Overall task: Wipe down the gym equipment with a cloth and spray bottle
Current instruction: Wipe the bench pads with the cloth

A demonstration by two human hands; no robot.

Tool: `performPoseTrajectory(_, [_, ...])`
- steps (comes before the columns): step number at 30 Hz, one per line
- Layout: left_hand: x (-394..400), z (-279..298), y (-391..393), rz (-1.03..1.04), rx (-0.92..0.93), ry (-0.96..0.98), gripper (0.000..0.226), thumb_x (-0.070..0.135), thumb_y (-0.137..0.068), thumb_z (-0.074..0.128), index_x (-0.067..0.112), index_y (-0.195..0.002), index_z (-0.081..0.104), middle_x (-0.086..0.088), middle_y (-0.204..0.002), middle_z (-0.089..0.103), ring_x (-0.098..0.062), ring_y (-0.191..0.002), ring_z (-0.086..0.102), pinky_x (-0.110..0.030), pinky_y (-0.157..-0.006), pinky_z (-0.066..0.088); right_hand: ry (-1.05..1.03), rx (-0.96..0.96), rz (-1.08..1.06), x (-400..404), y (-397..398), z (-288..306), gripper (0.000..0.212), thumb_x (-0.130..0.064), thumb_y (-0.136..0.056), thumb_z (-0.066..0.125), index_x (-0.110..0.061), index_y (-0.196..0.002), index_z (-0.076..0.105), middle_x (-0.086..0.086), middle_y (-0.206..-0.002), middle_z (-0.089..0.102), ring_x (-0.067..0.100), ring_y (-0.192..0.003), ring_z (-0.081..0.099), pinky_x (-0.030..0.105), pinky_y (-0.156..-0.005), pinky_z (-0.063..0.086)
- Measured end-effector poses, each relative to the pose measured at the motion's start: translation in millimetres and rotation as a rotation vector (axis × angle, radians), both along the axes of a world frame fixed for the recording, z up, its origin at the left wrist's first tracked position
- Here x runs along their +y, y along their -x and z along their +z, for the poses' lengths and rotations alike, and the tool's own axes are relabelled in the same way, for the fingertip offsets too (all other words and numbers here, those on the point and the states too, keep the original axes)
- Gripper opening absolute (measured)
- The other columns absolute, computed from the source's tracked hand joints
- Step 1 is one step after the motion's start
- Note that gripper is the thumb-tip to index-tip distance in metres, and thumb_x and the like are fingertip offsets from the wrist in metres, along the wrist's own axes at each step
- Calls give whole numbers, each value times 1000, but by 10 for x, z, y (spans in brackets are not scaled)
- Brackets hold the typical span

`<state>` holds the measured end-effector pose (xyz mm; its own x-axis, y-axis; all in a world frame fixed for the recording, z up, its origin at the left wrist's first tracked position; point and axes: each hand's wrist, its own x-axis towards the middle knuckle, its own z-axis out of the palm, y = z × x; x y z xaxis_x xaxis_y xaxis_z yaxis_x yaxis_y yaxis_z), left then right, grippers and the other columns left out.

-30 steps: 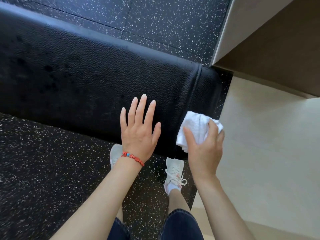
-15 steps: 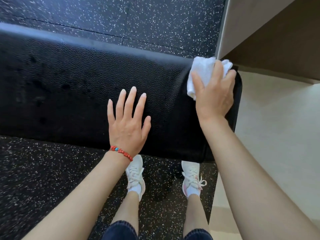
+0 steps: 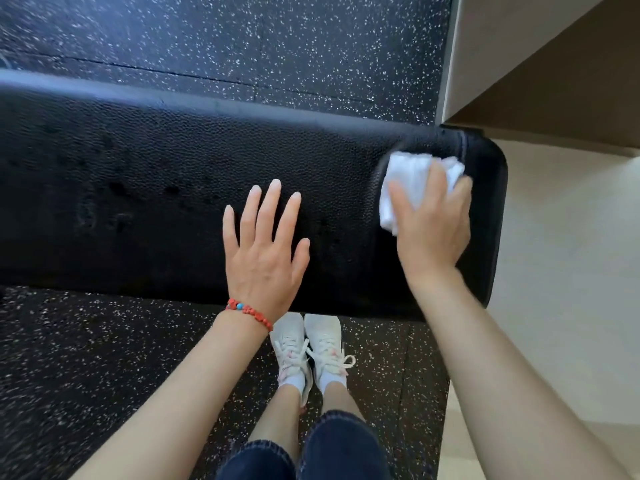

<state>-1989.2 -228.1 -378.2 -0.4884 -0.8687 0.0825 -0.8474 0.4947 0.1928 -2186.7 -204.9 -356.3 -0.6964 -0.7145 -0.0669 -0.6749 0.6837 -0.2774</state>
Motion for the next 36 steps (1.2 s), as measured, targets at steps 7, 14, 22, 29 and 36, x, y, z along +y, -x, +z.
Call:
performPoseTrajectory(7, [-93, -96, -181, -16, -27, 5, 50, 32, -92, 43, 15, -139, 41, -12, -147, 37, -31, -136, 27, -55, -110, 18, 111, 137, 113, 17, -134, -135, 49, -50, -88, 49, -9, -115, 48, 20, -89, 52, 32, -74, 53, 34, -54, 46])
performPoseTrajectory(14, [-110, -59, -191, -12, -29, -6, 49, 33, -93, 43, 17, -139, 40, -11, -147, 38, -29, -135, 27, -55, -109, 20, 74, 137, 322, 882, -719, -102, 47, -50, -87, 52, -9, -112, 51, 12, -74, 49, 21, -58, 46, 28, -47, 45])
performPoseTrajectory(22, [-302, 17, -415, -7, 23, 1, 49, 30, -90, 46, 14, -136, 44, -14, -145, 40, -30, -134, 29, -53, -108, 20, 72, 44, 67, 81, -442, -38, 50, -48, -84, 54, -7, -111, 53, 23, -89, 51, 36, -76, 53, 36, -55, 44])
performPoseTrajectory(29, [-821, -35, -1003, 26, -30, 15, 48, 32, -93, 44, 15, -137, 43, -14, -146, 38, -34, -134, 30, -55, -109, 18, 86, -12, -205, -512, -778, -40, 51, -48, -87, 52, -14, -125, 48, 19, -114, 46, 33, -100, 47, 35, -68, 38])
performPoseTrajectory(36, [-850, -38, -1060, 6, -21, -26, 50, 35, -92, 43, 17, -138, 43, -13, -147, 37, -33, -135, 28, -55, -109, 17, 117, 126, 208, -899, -1257, -125, 51, -50, -81, 51, -9, -108, 60, 19, -86, 57, 32, -70, 56, 33, -49, 45])
